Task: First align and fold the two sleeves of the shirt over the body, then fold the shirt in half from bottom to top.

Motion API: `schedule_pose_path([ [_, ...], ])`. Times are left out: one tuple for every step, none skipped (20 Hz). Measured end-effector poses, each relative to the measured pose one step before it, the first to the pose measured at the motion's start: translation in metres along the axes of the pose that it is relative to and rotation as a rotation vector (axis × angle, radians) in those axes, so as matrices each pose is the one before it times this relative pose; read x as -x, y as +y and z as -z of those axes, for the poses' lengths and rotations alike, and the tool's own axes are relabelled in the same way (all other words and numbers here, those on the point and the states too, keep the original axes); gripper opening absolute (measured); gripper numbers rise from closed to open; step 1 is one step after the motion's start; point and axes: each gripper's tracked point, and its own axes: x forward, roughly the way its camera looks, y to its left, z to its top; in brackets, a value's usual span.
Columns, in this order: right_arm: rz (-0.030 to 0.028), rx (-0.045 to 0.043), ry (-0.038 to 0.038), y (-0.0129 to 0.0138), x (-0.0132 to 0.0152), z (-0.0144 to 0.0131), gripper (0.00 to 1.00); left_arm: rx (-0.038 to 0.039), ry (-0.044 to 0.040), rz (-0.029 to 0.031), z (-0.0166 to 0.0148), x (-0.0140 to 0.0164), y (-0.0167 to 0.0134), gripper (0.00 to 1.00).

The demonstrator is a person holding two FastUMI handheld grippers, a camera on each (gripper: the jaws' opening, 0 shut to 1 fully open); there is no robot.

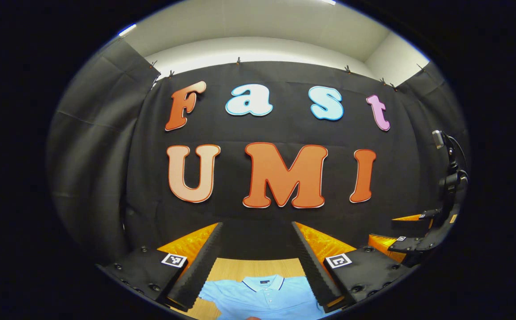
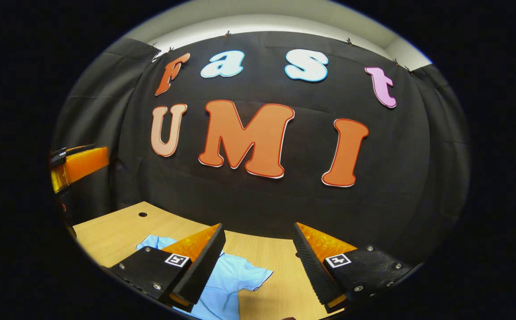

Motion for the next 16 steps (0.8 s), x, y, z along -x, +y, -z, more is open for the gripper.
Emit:
schedule_pose_path([
  [-0.00772, -0.01593, 0.01352, 0.00112, -0.00141, 0.00317, 0.96, -0.00402, -0.00205, -0.01252, -0.00128, -0.00021, 0.00268, 0.95],
  [-0.005, -0.00613, 0.01245, 0.00028, -0.00202, 0.00315, 0.95, -0.00122, -0.00492, -0.0119, -0.00135, 0.00162, 0.00299, 0.95],
  [-0.00287, 0.00023, 0.01091, -0.00084, -0.00227, 0.00174, 0.96, 0.00129, -0.00014, -0.00331, -0.00166, -0.00075, -0.00025, 0.94],
  [-0.00917, -0.00396, 0.00512, -0.00027, -0.00177, 0.00138, 0.95, -0.00311, 0.00854, -0.00625, 0.00097, 0.00044, -0.00066, 0.95],
  [-0.01189, -0.00437, 0.00777, -0.00012, -0.00108, 0.00051, 0.96, 0.00537, 0.01026, -0.00507, 0.00026, 0.00106, 0.00075, 0.95],
  [-0.00501, 0.00293, 0.00834, -0.00194, -0.00235, 0.00147, 0.96, 0.00162, 0.0014, -0.00271, -0.00124, 0.00364, -0.00104, 0.95],
  [-0.0015, 0.00837, 0.00422, -0.0033, -0.00151, -0.00001, 0.96, -0.00662, -0.00548, -0.01497, -0.00379, 0.0032, 0.00112, 0.98],
  [0.00151, 0.00658, 0.00395, -0.00506, -0.00109, 0.00108, 0.96, -0.00423, -0.00604, -0.00573, 0.00018, 0.00281, 0.00026, 1.0],
  [-0.00119, 0.00231, 0.00804, -0.0028, -0.00174, 0.00136, 0.96, -0.00322, -0.00314, -0.01007, -0.00322, 0.00185, -0.00029, 0.95],
  [-0.00372, -0.00059, 0.01057, -0.00266, -0.00153, 0.0026, 0.95, -0.00074, 0.00134, -0.02238, 0.00171, 0.00197, 0.0027, 0.95],
  [-0.0048, -0.0025, 0.01151, -0.00253, -0.00125, 0.00236, 0.95, 0.00652, 0.00135, -0.02278, 0.00017, 0.0025, 0.00304, 0.95],
  [-0.00834, -0.00085, 0.01131, -0.00101, -0.00031, 0.00188, 0.96, 0.00543, 0.00199, -0.00266, 0.00118, 0.00149, -0.00228, 0.95],
  [-0.00844, 0.00356, 0.01097, -0.00193, -0.00081, 0.00212, 0.96, -0.0056, 0.00428, -0.01421, 0.00157, 0.00205, 0.00032, 0.95],
  [-0.00334, 0.00873, 0.00682, -0.00261, -0.00161, 0.00225, 0.95, -0.00449, -0.00589, -0.00897, -0.00251, 0.00239, 0.00171, 0.95],
  [0.00179, 0.01044, 0.01003, -0.00358, -0.00149, 0.00194, 0.96, -0.00296, -0.00248, 0.00122, 0.00043, 0.00042, -0.00284, 0.95],
  [0.0041, 0.00535, 0.01595, -0.00272, -0.00291, 0.00307, 0.95, -0.00482, -0.00046, -0.00071, -0.00032, -0.0006, -0.00031, 0.95],
])
